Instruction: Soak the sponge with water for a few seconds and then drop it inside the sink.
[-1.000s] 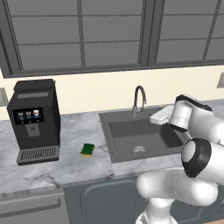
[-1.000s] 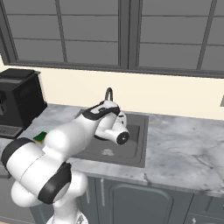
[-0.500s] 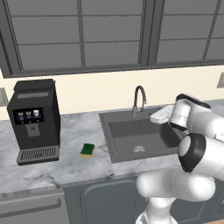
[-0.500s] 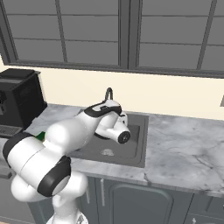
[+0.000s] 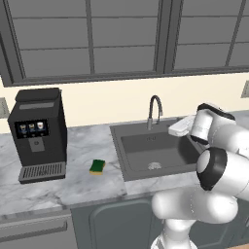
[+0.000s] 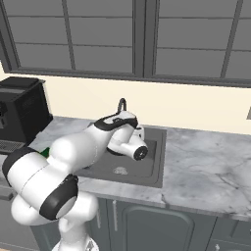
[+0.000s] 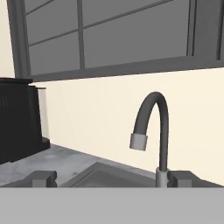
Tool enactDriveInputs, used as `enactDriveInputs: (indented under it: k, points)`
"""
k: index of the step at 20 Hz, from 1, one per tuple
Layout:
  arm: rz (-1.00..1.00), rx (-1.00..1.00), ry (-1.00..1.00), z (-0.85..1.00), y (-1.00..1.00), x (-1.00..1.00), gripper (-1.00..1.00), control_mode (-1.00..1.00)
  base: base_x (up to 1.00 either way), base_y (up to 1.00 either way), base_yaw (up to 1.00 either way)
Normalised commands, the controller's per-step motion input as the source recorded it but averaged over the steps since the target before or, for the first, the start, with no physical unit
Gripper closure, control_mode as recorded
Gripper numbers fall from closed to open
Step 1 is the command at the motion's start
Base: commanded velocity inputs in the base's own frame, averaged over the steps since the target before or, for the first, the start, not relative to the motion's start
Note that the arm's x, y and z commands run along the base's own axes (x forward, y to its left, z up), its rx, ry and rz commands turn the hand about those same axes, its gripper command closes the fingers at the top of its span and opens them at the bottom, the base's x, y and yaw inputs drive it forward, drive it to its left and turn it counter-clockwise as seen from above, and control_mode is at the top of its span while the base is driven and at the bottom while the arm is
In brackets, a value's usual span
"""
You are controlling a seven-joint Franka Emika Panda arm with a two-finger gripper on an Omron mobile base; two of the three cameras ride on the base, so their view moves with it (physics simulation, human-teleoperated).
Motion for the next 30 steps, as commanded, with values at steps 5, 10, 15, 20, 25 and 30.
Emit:
enactDriveInputs:
  k: [5, 10, 15, 20, 25, 30]
  points:
    - [0.0, 0.0, 0.0, 0.1, 0.0, 0.04, -1.0, -1.0, 0.0, 0.0, 0.0]
    - [0.0, 0.0, 0.0, 0.0, -0.09, 0.16, -1.0, -1.0, 0.0, 0.0, 0.0]
    - [0.0, 0.0, 0.0, 0.0, -0.17, 0.13, -1.0, -1.0, 0.0, 0.0, 0.0]
    - [0.0, 0.0, 0.0, 0.0, -0.11, 0.09, -1.0, -1.0, 0.0, 0.0, 0.0]
    - [0.0, 0.0, 0.0, -0.11, 0.0, 0.07, -1.0, -1.0, 0.0, 0.0, 0.0]
    - [0.0, 0.0, 0.0, -0.29, 0.0, 0.12, -1.0, -1.0, 0.0, 0.0, 0.0]
